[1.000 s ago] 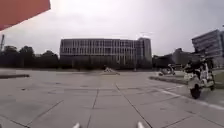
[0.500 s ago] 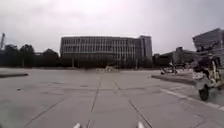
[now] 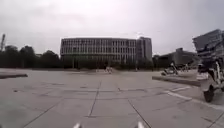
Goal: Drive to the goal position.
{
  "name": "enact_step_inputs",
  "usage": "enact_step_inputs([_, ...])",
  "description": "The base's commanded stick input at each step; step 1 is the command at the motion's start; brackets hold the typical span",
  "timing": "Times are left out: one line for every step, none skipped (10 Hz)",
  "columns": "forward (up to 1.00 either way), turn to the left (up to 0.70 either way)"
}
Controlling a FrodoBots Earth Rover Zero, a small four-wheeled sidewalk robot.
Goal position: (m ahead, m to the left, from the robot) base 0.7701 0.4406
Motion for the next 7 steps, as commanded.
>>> enact_step_inputs([0.45, 0.00])
enact_step_inputs([0.45, 0.00])
enact_step_inputs([0.45, 0.00])
enact_step_inputs([0.45, 0.00])
enact_step_inputs([0.45, 0.00])
enact_step_inputs([0.45, 0.00])
enact_step_inputs([0.45, 0.00])
